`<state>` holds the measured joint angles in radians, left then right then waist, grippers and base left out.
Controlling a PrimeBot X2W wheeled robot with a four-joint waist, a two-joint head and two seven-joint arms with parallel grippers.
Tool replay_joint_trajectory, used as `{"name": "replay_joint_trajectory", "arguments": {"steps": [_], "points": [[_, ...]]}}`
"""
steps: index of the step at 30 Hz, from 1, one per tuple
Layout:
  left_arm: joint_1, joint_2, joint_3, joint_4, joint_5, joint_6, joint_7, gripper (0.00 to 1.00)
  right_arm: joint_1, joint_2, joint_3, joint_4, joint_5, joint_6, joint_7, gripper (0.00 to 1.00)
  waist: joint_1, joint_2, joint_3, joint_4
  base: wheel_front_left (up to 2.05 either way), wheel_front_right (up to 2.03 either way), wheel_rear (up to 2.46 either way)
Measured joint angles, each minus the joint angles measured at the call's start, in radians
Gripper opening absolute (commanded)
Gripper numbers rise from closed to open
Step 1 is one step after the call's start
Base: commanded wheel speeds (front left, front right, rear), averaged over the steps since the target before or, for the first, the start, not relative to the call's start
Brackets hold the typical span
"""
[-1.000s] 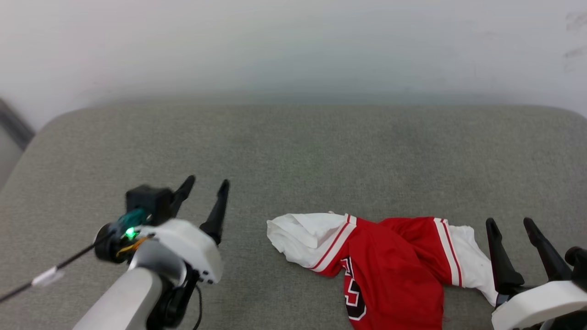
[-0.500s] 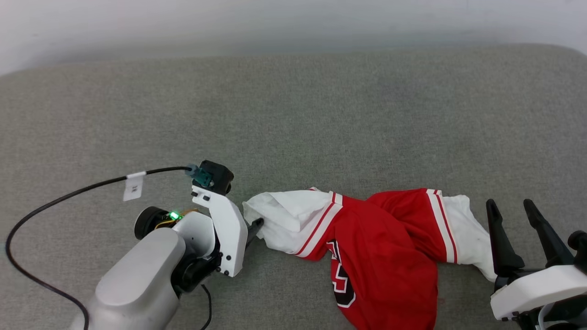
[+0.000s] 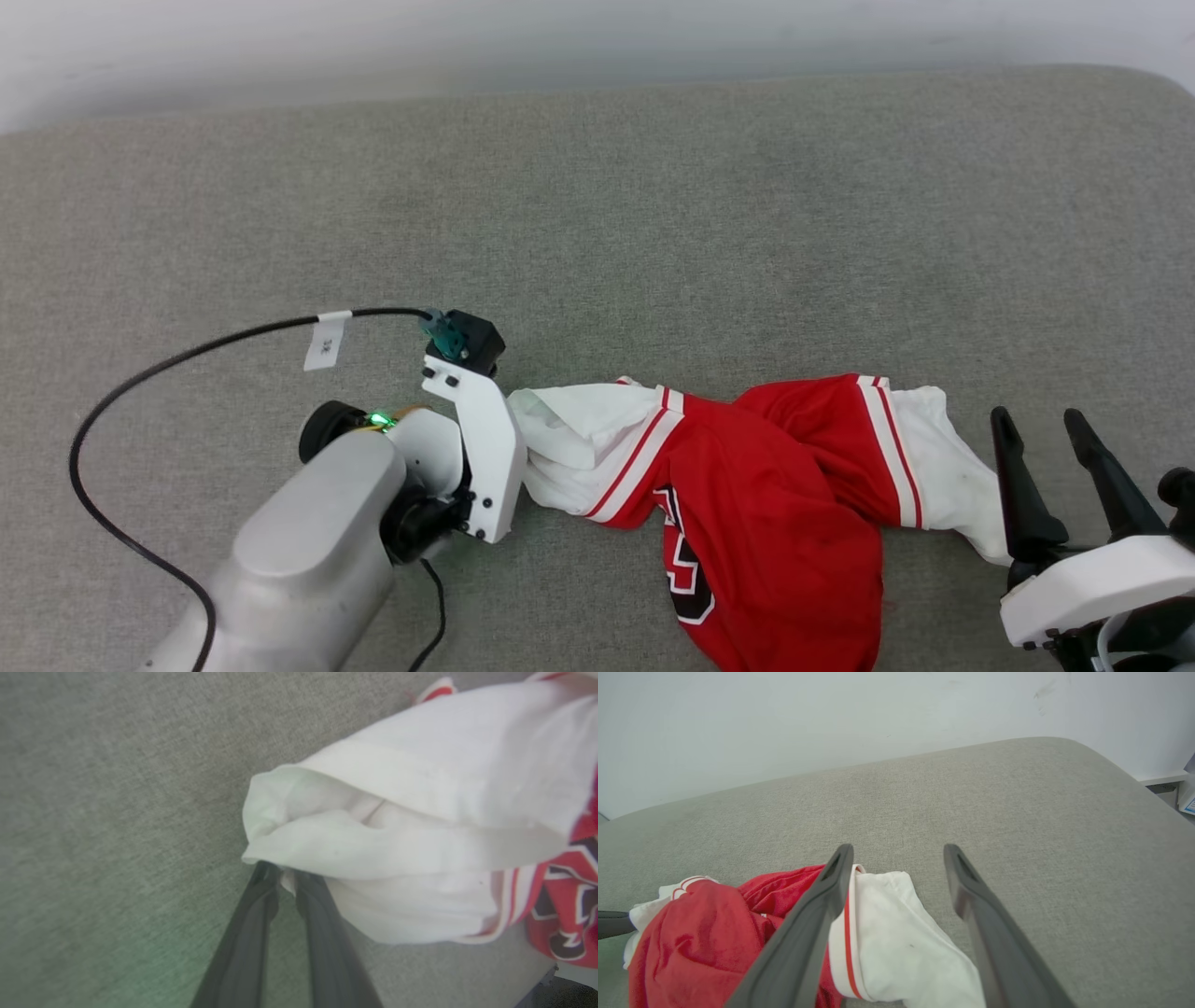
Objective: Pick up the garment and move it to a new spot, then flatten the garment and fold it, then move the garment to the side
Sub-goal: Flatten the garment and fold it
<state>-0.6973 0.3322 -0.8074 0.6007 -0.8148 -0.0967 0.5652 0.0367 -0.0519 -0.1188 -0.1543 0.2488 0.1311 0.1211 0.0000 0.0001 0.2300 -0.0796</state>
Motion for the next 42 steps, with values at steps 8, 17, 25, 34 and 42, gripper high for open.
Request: {"name": "replay_joint_trajectory", "arguments": {"steps": [8,17,25,34,42], "points": [[0.073,0.014,0.031,-0.036,0.021,0.028,-0.19,0.0,0.005,0.0,-0.078,0.033,0.025,0.0,0.06,1.0,0.0001,0.0,-0.05,-0.003,0.0,0.0,0.0],[0.201,0.124,0.097,-0.286,0.041,0.141,-0.325,0.0,0.037,-0.049,-0.147,0.119,0.066,0.0,0.358,1.0,0.0,0.0,-0.11,-0.001,0.0,0.0,0.0],[0.255,0.18,0.107,-0.492,0.055,0.211,-0.312,0.0,-0.032,-0.118,-0.092,0.232,0.116,0.0,0.583,1.0,0.0,0.0,-0.098,0.03,0.0,0.0,0.0],[0.262,0.206,0.11,-0.571,0.063,0.225,-0.304,0.0,-0.154,-0.141,-0.027,0.405,0.133,0.0,0.682,0.24,0.0,0.0,-0.051,0.061,0.0,0.0,0.0],[0.276,0.214,0.115,-0.571,0.061,0.229,-0.322,0.0,-0.183,-0.158,-0.011,0.436,0.14,0.0,0.671,0.0,0.0,0.0,-0.074,0.07,0.0,0.0,0.0]]}}
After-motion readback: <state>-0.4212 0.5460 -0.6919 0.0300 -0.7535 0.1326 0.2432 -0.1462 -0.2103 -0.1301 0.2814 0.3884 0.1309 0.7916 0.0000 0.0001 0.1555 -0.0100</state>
